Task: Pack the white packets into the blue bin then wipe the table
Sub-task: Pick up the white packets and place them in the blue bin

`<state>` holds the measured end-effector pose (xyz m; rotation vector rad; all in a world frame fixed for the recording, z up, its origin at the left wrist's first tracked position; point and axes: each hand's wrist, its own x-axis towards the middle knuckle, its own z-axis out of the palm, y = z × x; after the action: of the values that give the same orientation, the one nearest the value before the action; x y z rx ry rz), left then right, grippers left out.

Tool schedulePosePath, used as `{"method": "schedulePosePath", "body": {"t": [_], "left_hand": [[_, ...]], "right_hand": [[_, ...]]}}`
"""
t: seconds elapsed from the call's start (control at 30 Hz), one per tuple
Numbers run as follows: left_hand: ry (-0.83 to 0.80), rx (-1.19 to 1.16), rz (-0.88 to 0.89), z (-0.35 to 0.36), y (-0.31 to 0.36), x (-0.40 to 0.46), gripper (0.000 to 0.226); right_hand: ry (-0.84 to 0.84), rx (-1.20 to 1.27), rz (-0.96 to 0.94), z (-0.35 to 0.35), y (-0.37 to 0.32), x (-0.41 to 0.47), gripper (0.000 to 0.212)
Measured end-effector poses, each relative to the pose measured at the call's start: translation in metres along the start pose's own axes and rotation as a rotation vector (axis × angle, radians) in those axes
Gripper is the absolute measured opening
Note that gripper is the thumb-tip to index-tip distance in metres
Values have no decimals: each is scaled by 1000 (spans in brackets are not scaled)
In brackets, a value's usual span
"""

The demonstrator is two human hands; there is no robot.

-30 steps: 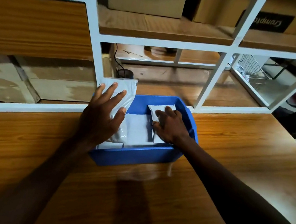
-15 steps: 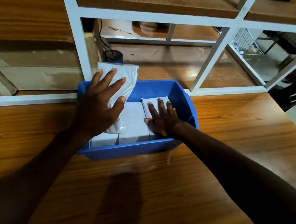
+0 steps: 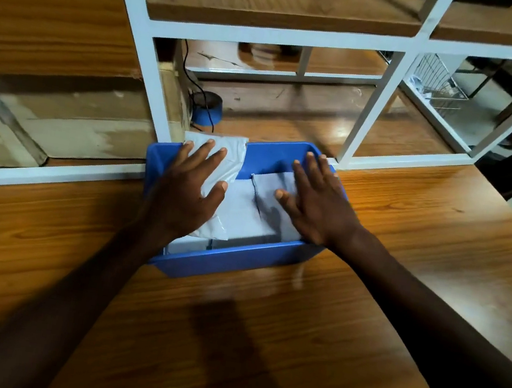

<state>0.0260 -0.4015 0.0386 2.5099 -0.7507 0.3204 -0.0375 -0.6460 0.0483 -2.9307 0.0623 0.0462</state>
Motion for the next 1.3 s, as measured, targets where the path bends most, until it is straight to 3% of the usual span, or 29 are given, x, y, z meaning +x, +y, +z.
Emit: {"method": "schedulePosePath", "body": {"t": [0.07, 0.2, 0.37, 0.53, 0.63, 0.87, 1.13, 1.3], "left_hand": [[-38, -17, -16, 4, 5, -1, 59], [-97, -22, -78, 18, 25, 2, 58], [-349, 35, -237, 57, 41, 13, 61], [-710, 69, -278, 73, 45, 25, 94], [-821, 127, -244, 67, 37, 30, 108], [-803, 318, 59, 64, 7, 30, 113], [-695, 329, -21, 82, 7, 19, 117], [-723, 299, -43, 75, 8, 22, 122]], "right_hand": [[60, -13, 49, -1, 13, -25, 101], [69, 70, 114, 22, 33, -50, 98], [146, 92, 120, 33, 37, -46, 90], [141, 105, 122, 32, 38, -48, 91], [142, 113, 124, 32, 40, -47, 91], [176, 107, 108, 34, 41, -46, 87], [180, 110, 107, 34, 41, -47, 86], [178, 115, 105, 33, 43, -47, 85]]}}
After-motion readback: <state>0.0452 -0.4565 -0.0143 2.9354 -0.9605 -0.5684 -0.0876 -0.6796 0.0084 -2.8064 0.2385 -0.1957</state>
